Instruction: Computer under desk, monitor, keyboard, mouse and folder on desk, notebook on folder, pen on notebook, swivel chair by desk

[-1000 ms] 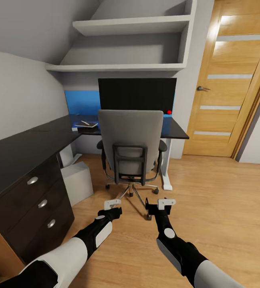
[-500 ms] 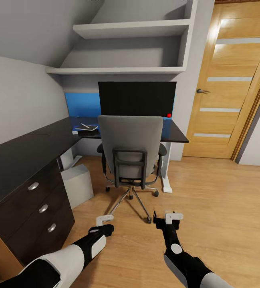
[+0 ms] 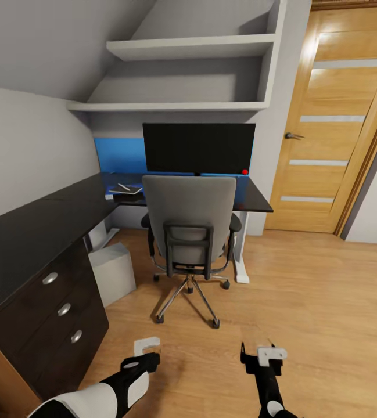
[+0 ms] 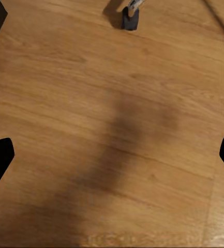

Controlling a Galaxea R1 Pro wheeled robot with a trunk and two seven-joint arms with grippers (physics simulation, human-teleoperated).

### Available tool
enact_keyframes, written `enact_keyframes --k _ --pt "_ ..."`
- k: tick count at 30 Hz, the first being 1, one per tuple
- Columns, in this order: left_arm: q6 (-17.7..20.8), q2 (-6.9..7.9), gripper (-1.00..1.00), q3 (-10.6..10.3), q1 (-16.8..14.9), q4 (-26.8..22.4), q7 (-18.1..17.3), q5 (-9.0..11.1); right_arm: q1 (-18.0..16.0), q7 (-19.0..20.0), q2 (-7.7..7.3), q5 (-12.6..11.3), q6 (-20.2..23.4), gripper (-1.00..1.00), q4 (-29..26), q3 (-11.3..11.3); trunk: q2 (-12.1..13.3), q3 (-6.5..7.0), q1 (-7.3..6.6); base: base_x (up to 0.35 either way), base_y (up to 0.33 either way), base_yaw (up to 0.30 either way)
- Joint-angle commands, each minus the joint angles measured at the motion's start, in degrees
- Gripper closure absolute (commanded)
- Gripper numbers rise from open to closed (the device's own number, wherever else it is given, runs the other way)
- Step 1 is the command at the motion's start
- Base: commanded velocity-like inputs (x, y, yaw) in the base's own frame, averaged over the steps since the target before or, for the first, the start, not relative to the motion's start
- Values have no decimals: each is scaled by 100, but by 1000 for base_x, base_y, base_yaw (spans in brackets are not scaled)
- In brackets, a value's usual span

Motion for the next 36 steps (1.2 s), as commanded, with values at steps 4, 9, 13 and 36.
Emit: enact_keyframes --k 4,9,13,36 --pt "-39 -4 -100 -60 311 3 23 37 6 -33 0 -27 -9 -100 319 56 159 68 -90 0 0 0" --pt "-48 -4 -100 -60 678 4 21 41 19 -31 201 -25 11 -100 991 40 360 158 -200 0 0 0" --pt "-48 62 -100 -60 901 4 4 41 26 -35 374 -16 19 -100 1456 31 520 230 -287 0 0 0" --pt "-406 401 -100 -64 1291 4 -11 16 378 -31 382 -2 19 -100 1620 14 1443 643 -793 0 0 0"
